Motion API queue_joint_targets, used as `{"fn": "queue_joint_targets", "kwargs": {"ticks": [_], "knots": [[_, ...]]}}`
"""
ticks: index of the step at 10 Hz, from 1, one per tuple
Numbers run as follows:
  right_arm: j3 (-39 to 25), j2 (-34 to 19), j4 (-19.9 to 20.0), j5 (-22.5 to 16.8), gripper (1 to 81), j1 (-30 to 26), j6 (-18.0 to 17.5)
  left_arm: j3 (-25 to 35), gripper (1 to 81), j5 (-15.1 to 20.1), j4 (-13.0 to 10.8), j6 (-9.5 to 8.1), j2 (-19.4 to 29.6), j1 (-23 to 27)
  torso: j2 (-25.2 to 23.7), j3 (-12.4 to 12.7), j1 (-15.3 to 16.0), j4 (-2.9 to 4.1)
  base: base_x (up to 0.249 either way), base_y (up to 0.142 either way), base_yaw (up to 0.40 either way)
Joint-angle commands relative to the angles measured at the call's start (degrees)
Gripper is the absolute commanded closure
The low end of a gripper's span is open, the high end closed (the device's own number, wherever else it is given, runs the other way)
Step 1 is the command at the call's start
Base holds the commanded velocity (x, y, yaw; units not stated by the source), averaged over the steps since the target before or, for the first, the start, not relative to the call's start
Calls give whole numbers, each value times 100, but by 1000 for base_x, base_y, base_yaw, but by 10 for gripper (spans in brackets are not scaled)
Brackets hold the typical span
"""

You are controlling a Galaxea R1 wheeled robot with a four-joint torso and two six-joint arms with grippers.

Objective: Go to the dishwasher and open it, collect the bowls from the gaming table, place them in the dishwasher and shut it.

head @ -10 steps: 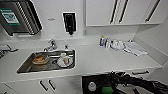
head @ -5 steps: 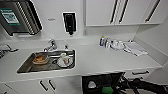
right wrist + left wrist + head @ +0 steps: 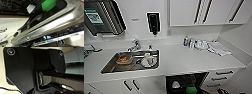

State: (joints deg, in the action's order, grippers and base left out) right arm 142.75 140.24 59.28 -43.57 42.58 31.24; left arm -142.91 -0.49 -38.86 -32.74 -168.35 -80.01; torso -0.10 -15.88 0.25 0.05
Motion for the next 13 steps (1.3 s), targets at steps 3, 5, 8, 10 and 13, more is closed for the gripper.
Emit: {"fn": "queue_joint_targets", "kwargs": {"ticks": [3,5,8,10,13], "knots": [[-197,-512,435,-556,10,386,487,-185,10,5,2,22,21,94,0,0,0,0,0,0,0],[-29,-407,558,-495,10,782,734,-202,10,-57,19,-30,29,95,0,0,0,0,0,0,0],[603,121,699,-477,10,1301,1121,-404,10,-241,283,-39,20,103,0,0,0,0,0,0,0],[1359,648,707,-547,10,1504,1332,-431,10,-241,283,-48,38,95,0,0,0,0,0,0,0],[1956,1227,699,-565,10,1750,1551,-448,10,-364,283,-47,47,95,-706,2,448,0,0,0,0]]}}
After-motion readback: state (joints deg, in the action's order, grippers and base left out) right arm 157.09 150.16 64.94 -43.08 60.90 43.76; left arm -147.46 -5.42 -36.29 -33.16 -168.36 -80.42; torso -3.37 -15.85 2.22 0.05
